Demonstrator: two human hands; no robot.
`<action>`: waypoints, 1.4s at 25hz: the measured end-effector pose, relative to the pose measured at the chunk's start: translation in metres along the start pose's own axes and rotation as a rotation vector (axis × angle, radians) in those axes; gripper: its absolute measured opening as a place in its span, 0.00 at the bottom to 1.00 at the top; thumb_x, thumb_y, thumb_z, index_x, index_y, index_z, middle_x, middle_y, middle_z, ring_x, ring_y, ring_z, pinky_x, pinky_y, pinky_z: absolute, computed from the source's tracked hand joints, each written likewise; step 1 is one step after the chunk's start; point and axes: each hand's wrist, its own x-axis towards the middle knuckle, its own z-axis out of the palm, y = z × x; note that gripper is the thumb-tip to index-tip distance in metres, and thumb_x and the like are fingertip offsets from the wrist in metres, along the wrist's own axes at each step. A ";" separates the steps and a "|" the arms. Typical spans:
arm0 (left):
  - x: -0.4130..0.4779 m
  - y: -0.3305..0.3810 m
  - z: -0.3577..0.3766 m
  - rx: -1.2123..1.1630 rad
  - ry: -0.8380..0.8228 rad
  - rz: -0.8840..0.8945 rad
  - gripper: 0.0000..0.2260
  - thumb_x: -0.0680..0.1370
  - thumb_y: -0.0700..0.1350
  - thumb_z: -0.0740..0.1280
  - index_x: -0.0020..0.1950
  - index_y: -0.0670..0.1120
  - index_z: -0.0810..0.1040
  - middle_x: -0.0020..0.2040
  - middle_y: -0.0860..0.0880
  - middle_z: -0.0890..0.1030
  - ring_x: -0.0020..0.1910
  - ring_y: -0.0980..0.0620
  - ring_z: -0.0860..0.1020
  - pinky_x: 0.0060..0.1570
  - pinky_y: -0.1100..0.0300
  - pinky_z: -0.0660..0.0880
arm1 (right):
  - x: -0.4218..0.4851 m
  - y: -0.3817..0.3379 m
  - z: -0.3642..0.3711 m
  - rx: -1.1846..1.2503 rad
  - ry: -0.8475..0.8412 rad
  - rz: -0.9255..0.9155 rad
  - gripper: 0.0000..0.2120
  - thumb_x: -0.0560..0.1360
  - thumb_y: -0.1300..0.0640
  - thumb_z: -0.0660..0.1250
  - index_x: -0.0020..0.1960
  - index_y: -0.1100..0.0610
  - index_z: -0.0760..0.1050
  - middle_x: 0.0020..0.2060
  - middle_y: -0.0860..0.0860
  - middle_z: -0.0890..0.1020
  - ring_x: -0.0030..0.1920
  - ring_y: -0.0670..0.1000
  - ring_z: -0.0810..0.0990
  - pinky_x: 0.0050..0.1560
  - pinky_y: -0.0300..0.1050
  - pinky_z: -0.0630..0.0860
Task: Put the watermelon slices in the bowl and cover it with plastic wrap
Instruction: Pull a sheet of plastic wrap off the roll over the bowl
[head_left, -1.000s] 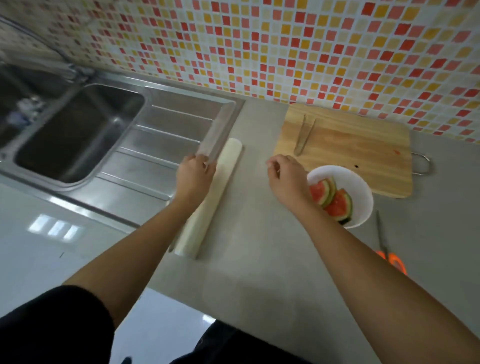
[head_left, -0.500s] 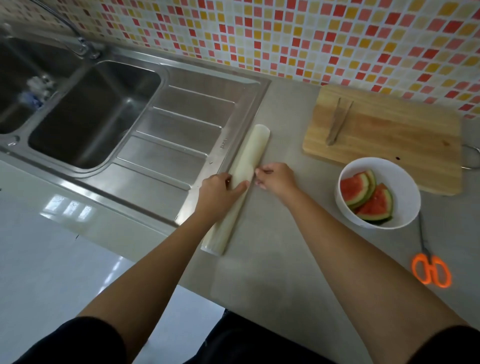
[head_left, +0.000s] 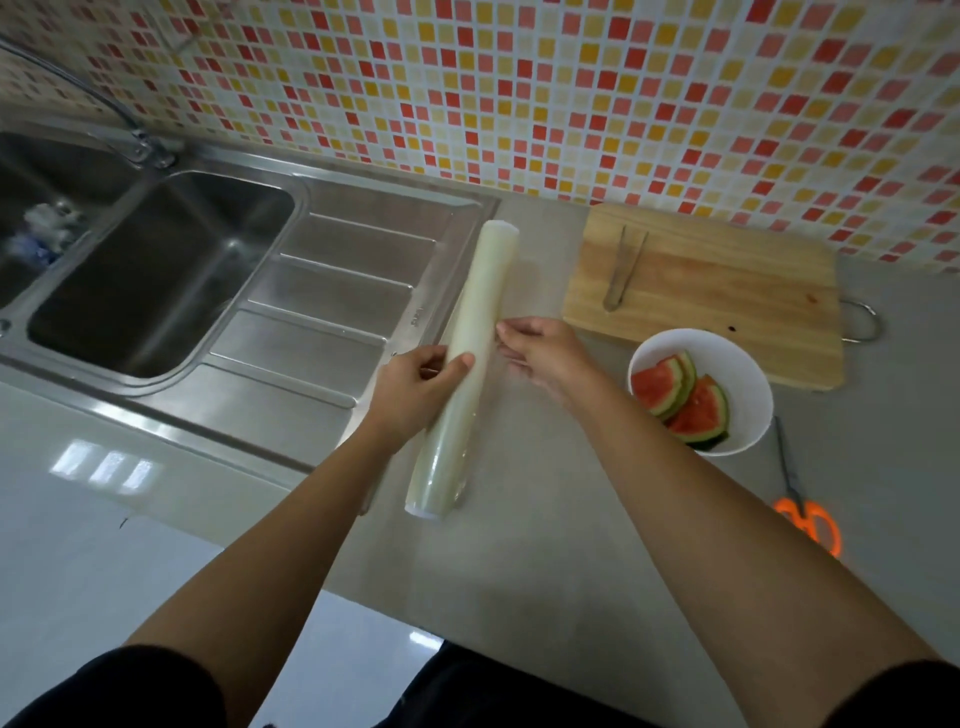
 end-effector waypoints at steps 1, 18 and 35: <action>-0.001 0.006 0.002 -0.013 -0.004 0.022 0.06 0.74 0.55 0.67 0.41 0.55 0.80 0.32 0.56 0.79 0.28 0.66 0.75 0.28 0.76 0.68 | -0.004 -0.004 -0.005 0.005 0.020 -0.029 0.08 0.75 0.57 0.67 0.53 0.59 0.77 0.39 0.48 0.80 0.37 0.42 0.77 0.35 0.32 0.75; 0.011 0.068 0.047 -0.198 -0.054 0.205 0.10 0.71 0.59 0.67 0.46 0.56 0.82 0.38 0.58 0.84 0.37 0.60 0.81 0.35 0.69 0.75 | -0.063 -0.024 -0.079 0.079 -0.088 -0.051 0.15 0.75 0.62 0.67 0.60 0.64 0.72 0.45 0.54 0.81 0.42 0.46 0.80 0.51 0.38 0.77; 0.008 0.080 0.066 -0.350 -0.071 0.078 0.19 0.70 0.56 0.66 0.56 0.46 0.74 0.50 0.47 0.80 0.44 0.52 0.80 0.43 0.57 0.77 | -0.062 -0.021 -0.072 0.066 0.155 -0.134 0.09 0.74 0.48 0.67 0.38 0.51 0.77 0.33 0.46 0.78 0.30 0.41 0.74 0.38 0.35 0.74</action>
